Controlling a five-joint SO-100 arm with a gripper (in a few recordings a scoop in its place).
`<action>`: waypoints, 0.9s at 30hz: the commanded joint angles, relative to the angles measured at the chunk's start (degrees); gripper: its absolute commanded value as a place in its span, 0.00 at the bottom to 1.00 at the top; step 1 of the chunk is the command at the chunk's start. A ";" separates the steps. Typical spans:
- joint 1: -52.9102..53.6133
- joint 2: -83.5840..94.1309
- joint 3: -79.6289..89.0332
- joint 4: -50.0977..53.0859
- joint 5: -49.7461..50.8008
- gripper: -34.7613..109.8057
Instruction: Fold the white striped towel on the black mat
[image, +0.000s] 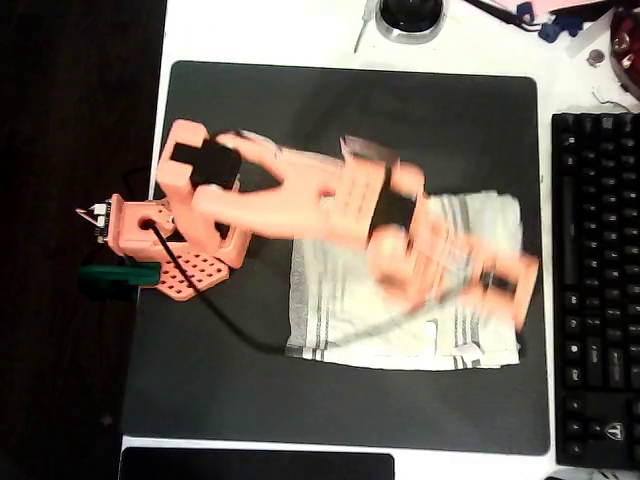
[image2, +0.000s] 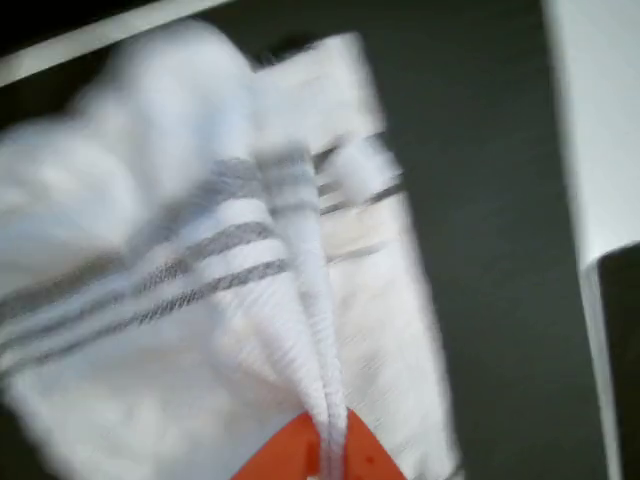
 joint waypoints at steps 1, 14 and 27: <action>6.68 -1.05 5.01 -7.82 -5.01 0.24; 9.14 5.19 6.94 -4.66 -2.90 0.35; 9.40 41.57 33.49 13.71 0.88 0.34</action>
